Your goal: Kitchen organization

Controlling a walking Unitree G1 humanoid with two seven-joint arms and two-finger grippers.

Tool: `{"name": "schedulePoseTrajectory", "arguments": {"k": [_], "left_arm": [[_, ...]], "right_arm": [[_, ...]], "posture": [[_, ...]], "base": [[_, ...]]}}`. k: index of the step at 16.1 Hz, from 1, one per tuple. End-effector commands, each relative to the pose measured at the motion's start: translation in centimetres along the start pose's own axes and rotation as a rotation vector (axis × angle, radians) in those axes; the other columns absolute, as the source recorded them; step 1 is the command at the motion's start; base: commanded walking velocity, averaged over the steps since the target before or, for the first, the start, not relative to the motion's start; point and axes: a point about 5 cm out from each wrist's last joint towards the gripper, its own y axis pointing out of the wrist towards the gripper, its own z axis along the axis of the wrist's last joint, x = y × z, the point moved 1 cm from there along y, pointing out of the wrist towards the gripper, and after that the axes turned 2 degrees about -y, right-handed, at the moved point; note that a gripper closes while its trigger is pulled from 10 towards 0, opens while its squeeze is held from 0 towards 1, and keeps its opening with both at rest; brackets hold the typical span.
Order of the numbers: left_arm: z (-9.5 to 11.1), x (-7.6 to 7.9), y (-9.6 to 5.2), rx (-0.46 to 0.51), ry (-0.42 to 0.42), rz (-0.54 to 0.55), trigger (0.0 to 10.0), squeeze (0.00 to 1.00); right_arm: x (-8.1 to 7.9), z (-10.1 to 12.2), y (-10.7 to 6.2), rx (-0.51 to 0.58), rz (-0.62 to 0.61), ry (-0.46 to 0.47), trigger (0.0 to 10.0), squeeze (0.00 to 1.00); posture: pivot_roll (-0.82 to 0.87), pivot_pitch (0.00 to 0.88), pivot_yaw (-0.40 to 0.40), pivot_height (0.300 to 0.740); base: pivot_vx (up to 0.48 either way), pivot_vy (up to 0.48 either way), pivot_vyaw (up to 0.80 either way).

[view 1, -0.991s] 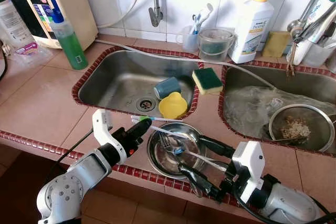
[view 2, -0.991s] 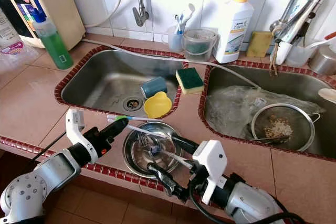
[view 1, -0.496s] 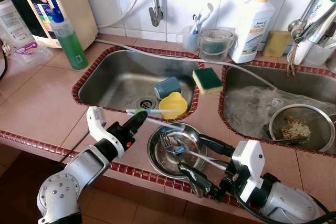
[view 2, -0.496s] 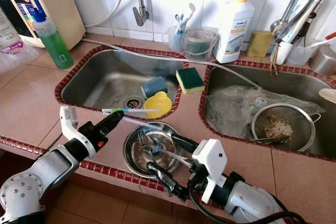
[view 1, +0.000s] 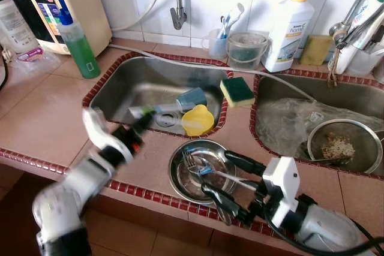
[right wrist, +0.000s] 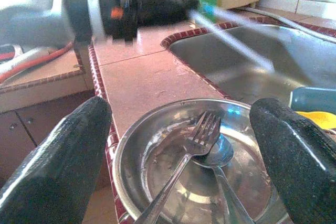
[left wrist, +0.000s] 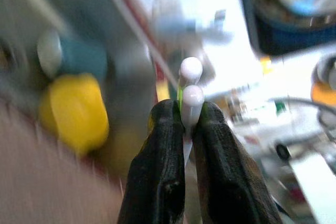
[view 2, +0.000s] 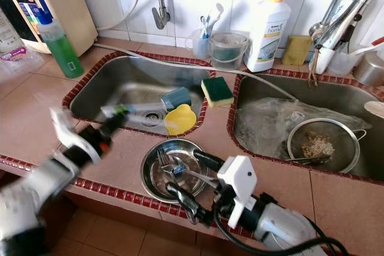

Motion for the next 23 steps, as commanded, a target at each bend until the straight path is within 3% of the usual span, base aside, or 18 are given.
{"name": "schedulePoseTrajectory", "arguments": {"k": [1, 3, 4, 6, 7, 9, 10, 11, 14, 15, 23], "left_arm": [[2.0, 0.1, 0.4, 0.114, 0.099, 0.049, 10.0, 0.0], [2.5, 0.1, 0.6, 0.143, 0.124, 0.063, 10.0, 0.0], [5.2, 1.2, 1.1, 0.268, 0.189, 0.064, 10.0, 0.0], [6.2, 2.6, 1.4, 0.307, 0.35, 0.06, 10.0, 0.0], [6.3, 3.1, 1.5, 0.317, 0.4, 0.059, 10.0, 0.0], [6.2, 3.9, 1.6, 0.383, 0.633, 0.106, 10.0, 0.0], [4.8, 4.2, 1.6, 0.346, 0.734, 0.083, 10.0, 0.0], [3.6, 4.2, 1.7, 0.316, 0.788, 0.063, 10.0, 0.0], [1.6, 3.9, 1.9, 0.265, 0.843, 0.041, 10.0, 0.0], [1.3, 4.0, 2.0, 0.259, 0.826, 0.025, 10.0, 0.0], [0.7, 3.9, 2.1, 0.27, 0.893, -0.019, 10.0, 0.0]], "right_arm": [[0.3, 0.2, 0.4, 0.02, -0.009, -0.007, 10.0, 0.0], [0.4, 0.2, 0.5, 0.025, -0.014, -0.007, 10.0, 0.0], [0.8, 0.7, 1.4, 0.067, -0.036, -0.007, 10.0, 0.0], [1.6, 1.2, 2.4, 0.111, -0.097, -0.007, 10.0, 0.0], [1.9, 1.5, 2.7, 0.133, -0.122, -0.007, 10.0, 0.0], [3.4, 2.6, 3.7, 0.215, -0.256, -0.011, 10.0, 0.0], [5.0, 3.3, 4.1, 0.266, -0.404, -0.02, 10.0, 0.0], [5.7, 3.6, 4.2, 0.3, -0.464, -0.003, 10.0, 0.0], [5.8, 4.0, 4.9, 0.325, -0.475, -0.006, 10.0, 0.0], [5.7, 4.0, 5.0, 0.328, -0.463, 0.004, 10.0, 0.0], [5.9, 3.9, 5.4, 0.342, -0.486, -0.002, 10.0, 0.0]], "posture": [[-0.14, 0.077, 0.045, 0.74], [-0.14, 0.075, 0.044, 0.74], [-0.14, 0.058, 0.038, 0.74], [-0.14, 0.046, 0.038, 0.74], [-0.14, 0.044, 0.037, 0.74], [-0.13, 0.031, 0.035, 0.74], [-0.13, 0.019, 0.033, 0.74], [-0.13, 0.014, 0.031, 0.74], [-0.12, 0.003, 0.029, 0.74], [-0.13, 0.002, 0.027, 0.74], [-0.13, 0.011, 0.024, 0.74]], "base": [[0.0, 0.0, 0.0], [0.0, 0.0, 0.0], [0.0, 0.0, 0.0], [0.0, 0.0, 0.0], [0.0, 0.0, 0.0], [0.0, 0.0, 0.0], [0.0, 0.0, 0.0], [0.0, 0.0, 0.0], [0.0, 0.0, 0.0], [0.0, 0.0, 0.0], [0.0, 0.0, 0.0]]}}
